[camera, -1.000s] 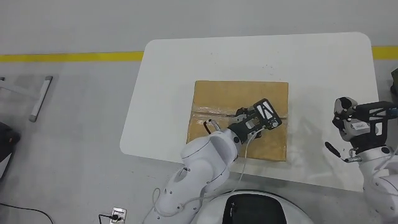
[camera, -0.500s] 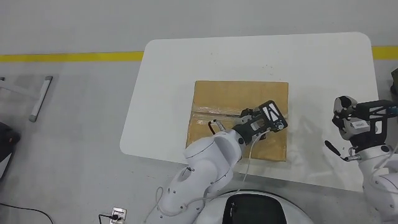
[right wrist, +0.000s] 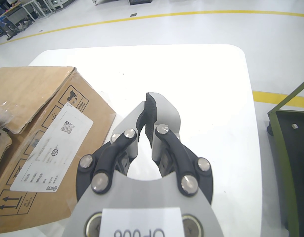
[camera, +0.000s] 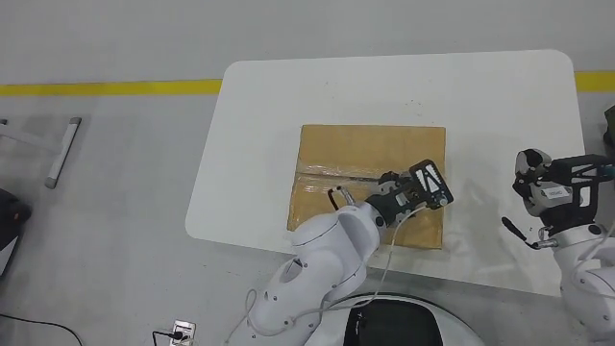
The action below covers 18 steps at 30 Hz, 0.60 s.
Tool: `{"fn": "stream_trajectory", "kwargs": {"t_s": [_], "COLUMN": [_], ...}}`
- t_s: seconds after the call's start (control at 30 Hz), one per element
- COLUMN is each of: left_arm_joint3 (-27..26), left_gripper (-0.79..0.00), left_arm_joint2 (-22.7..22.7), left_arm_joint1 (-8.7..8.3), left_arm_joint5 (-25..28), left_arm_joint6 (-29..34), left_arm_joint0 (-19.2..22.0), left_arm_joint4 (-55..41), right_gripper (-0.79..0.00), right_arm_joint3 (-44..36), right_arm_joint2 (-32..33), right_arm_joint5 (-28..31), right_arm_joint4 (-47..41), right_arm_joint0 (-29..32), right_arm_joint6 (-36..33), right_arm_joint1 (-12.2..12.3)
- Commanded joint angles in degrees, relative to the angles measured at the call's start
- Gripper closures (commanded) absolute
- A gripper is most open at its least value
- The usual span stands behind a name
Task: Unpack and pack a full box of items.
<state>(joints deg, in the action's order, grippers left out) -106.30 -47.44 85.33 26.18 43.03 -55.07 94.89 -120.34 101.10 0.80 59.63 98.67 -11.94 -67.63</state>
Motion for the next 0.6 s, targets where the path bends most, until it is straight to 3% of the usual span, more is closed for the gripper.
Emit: {"fn": "stream_trajectory", "kwargs": {"t_s": [0.0, 0.23, 0.57], "left_arm_joint3": [-0.10, -4.39, -17.46], "left_gripper": [0.000, 0.000, 0.000], "left_arm_joint2": [-0.21, -5.79, -25.12], "left_arm_joint1": [-0.02, -0.74, -3.40], "left_arm_joint5": [-0.33, -4.07, -5.41], "left_arm_joint6": [-0.16, -0.80, 3.59], "left_arm_joint0": [-0.09, -2.09, -11.66], "left_arm_joint4": [0.46, 3.16, 10.15], "right_gripper": [0.000, 0.000, 0.000], "right_arm_joint3": [-0.05, -1.02, -2.26], "right_arm_joint2": [0.06, 0.42, -1.38], "right_arm_joint5": [0.06, 0.97, 3.26], "right_arm_joint4": [-0.12, -1.14, -1.55], "right_arm_joint0": [-0.01, -0.19, -1.12], "right_arm_joint6": [-0.03, -0.11, -0.95], "right_arm_joint1": [-0.03, -0.14, -0.25]}}
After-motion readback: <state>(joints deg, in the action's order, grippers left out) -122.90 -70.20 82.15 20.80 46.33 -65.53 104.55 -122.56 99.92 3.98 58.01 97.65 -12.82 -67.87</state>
